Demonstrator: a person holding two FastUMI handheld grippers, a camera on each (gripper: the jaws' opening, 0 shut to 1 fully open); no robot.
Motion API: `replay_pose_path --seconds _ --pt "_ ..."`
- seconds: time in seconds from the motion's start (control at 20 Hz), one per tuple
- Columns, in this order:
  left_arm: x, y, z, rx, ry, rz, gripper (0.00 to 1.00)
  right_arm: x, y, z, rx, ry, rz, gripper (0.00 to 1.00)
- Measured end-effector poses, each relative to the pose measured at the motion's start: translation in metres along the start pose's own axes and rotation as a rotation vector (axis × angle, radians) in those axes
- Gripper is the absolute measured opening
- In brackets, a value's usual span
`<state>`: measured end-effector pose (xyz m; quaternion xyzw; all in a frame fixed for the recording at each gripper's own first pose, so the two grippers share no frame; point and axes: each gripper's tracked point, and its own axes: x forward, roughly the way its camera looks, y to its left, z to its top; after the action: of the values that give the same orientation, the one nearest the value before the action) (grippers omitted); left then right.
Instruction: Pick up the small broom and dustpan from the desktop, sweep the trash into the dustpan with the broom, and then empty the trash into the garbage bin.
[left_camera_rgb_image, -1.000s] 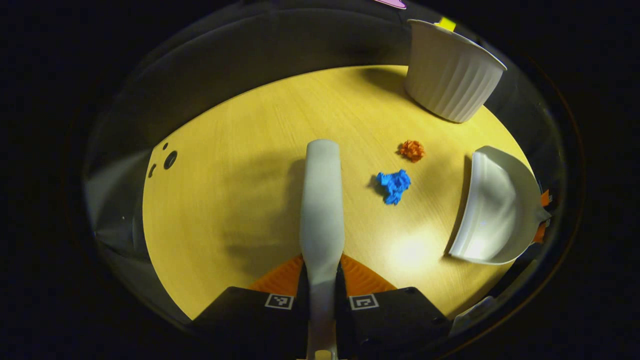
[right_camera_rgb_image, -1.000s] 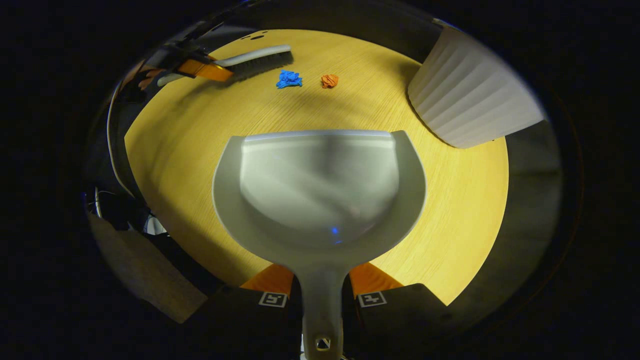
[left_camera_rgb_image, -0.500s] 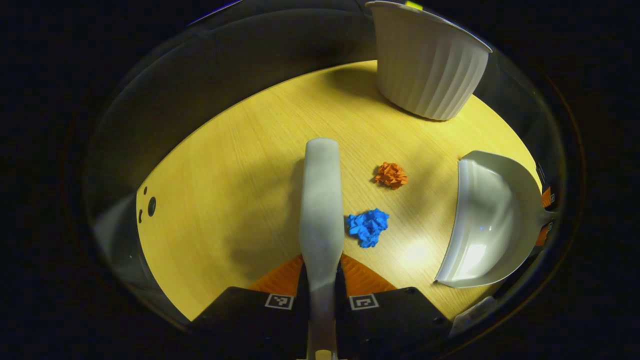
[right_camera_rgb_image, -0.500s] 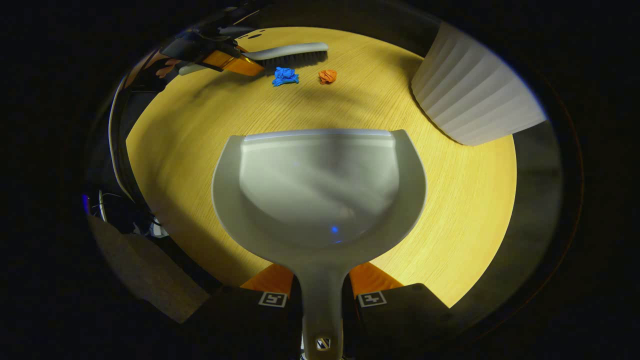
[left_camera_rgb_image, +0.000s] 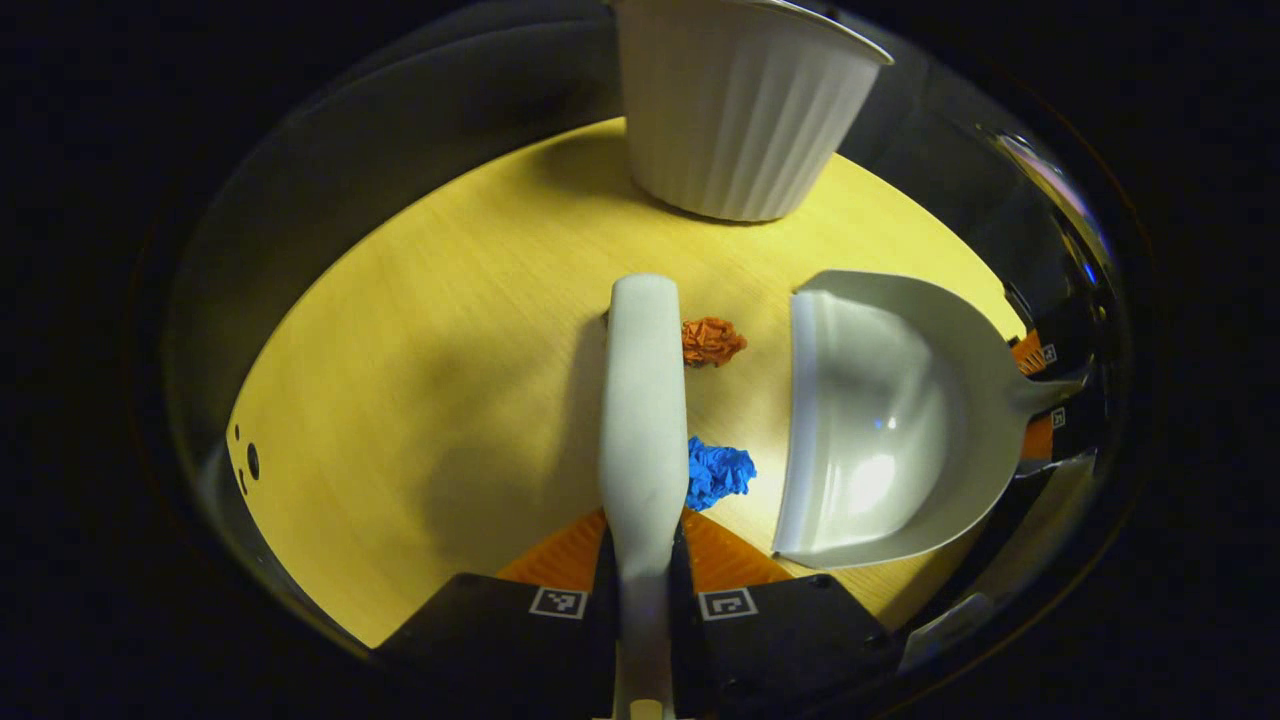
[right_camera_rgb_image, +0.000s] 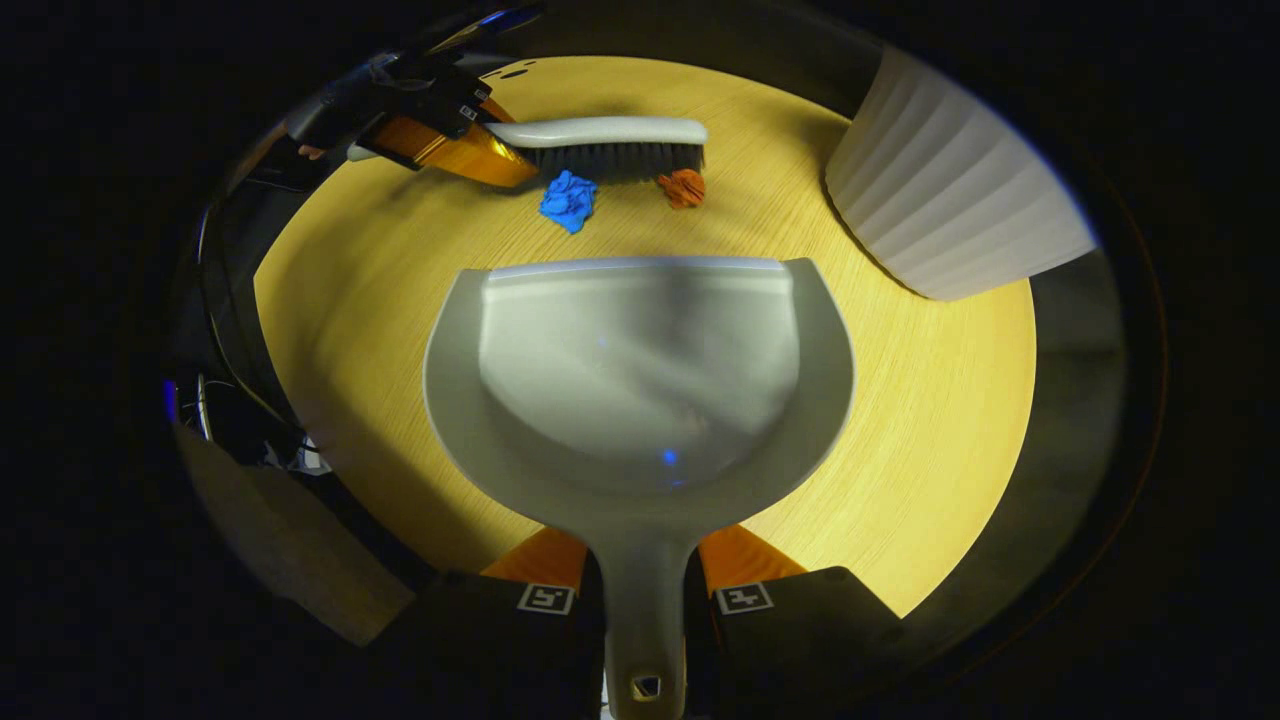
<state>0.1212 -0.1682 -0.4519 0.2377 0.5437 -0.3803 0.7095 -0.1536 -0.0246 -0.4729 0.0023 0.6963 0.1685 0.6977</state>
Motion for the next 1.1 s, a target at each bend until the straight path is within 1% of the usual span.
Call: replay_pose_path --seconds 0.25,0.35,0.4,0.45,0.55,0.6,0.65,0.7,0.75,0.8,0.85,0.9,0.95,1.05,1.1 --pt "-0.004 -0.038 0.006 0.034 0.006 -0.079 0.26 0.004 -0.001 -0.003 -0.008 -0.03 0.001 0.36" --pt "-0.006 -0.045 0.006 0.041 0.009 -0.103 0.26 0.006 0.0 -0.004 -0.002 -0.046 0.002 0.36" --pt "-0.009 -0.049 0.006 0.041 0.014 -0.122 0.24 0.007 0.001 -0.007 -0.003 -0.052 0.001 0.36" --pt "-0.01 -0.053 0.006 0.041 0.018 -0.137 0.26 0.008 0.0 -0.008 -0.005 -0.052 -0.001 0.36" --pt "-0.018 -0.054 0.008 0.039 0.023 -0.157 0.26 0.009 0.0 -0.009 -0.002 -0.05 -0.006 0.36" --pt "-0.021 -0.053 0.01 0.03 0.022 -0.164 0.24 0.01 0.001 -0.009 0.001 -0.054 -0.008 0.36" --pt "-0.025 -0.054 0.01 0.009 0.022 -0.18 0.26 0.011 0.0 -0.009 0.005 -0.055 -0.01 0.37" --pt "-0.029 -0.06 0.012 -0.027 0.018 -0.208 0.26 0.012 0.0 -0.01 0.008 -0.054 -0.011 0.4" --pt "-0.035 -0.064 0.014 -0.066 0.015 -0.238 0.26 0.013 0.001 -0.01 0.011 -0.054 -0.011 0.36" --pt "-0.037 -0.064 0.015 -0.092 0.013 -0.252 0.24 0.014 0.001 -0.009 0.013 -0.055 -0.012 0.36" --pt "-0.037 -0.062 0.016 -0.099 0.009 -0.243 0.26 0.013 0.002 -0.01 0.013 -0.058 -0.013 0.4" --pt "-0.038 -0.059 0.016 -0.099 0.003 -0.224 0.26 0.013 0.002 -0.009 0.014 -0.062 -0.015 0.36" --pt "-0.037 -0.059 0.016 -0.1 -0.01 -0.206 0.25 0.014 0.002 -0.009 0.016 -0.069 -0.016 0.37" --pt "-0.039 -0.054 0.02 -0.114 -0.04 -0.166 0.26 0.013 0.003 -0.005 0.024 -0.094 -0.019 0.37" --pt "-0.04 -0.05 0.019 -0.117 -0.051 -0.134 0.26 0.012 0.003 -0.002 0.028 -0.114 -0.021 0.4"
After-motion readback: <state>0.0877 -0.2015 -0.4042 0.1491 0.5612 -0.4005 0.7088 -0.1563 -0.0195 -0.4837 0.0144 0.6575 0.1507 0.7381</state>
